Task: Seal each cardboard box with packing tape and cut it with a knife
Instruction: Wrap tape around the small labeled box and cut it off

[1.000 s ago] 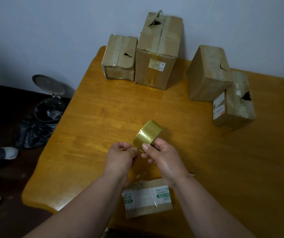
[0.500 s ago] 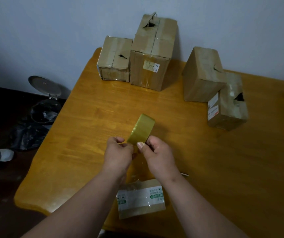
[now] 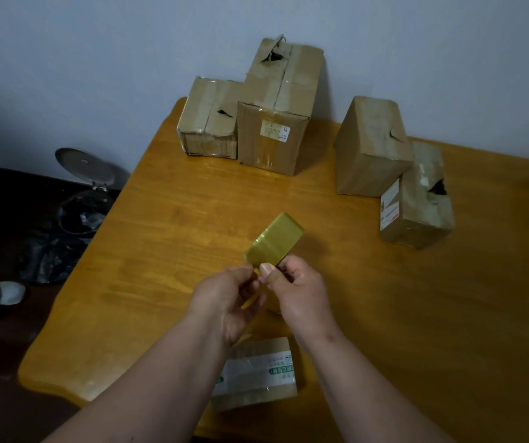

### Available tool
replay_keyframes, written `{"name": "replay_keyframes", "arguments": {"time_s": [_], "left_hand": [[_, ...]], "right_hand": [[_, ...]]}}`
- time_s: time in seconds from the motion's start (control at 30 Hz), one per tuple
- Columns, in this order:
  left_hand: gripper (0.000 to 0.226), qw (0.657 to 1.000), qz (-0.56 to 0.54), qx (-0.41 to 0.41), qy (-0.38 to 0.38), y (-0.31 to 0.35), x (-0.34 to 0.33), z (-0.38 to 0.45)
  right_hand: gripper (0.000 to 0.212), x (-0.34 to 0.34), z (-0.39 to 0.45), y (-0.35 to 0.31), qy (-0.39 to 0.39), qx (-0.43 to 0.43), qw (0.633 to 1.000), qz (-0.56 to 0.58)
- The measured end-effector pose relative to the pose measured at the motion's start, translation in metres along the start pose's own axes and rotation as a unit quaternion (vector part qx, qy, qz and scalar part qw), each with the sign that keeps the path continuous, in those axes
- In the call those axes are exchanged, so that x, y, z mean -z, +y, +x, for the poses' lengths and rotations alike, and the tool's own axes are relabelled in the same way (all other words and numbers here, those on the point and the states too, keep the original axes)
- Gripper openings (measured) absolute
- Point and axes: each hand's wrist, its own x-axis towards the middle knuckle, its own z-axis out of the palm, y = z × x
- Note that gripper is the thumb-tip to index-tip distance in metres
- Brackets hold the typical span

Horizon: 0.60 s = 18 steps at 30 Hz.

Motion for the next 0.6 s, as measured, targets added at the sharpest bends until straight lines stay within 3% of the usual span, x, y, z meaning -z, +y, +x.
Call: {"name": "replay_keyframes", "arguments": {"time_s": [0.2, 0.37, 0.47, 0.6], "left_hand": [[0.017, 0.967, 0.186, -0.164, 0.061, -0.003, -0.004, -0.004], [0.016, 0.923, 0.293, -0.235, 0.082, -0.002, -0.006, -0.007], [0.018, 0.913, 0.303, -0.257, 0.088, -0.005, -0.008, -0.008], [0.031, 0.93, 0.237, -0.274, 0.067, -0.011, -0.009, -0.011]], "right_hand": [[0.011, 0.006, -0.001, -0.007, -0.007, 0.0, 1.0, -0.012], [0.01, 0.012, -0.003, -0.013, -0.009, 0.01, 0.999, -0.034], [0.013, 0.012, -0.003, -0.014, 0.0, 0.035, 0.997, -0.061], [0.015, 0.01, -0.001, -0.011, 0.023, 0.072, 0.993, -0.093]]}}
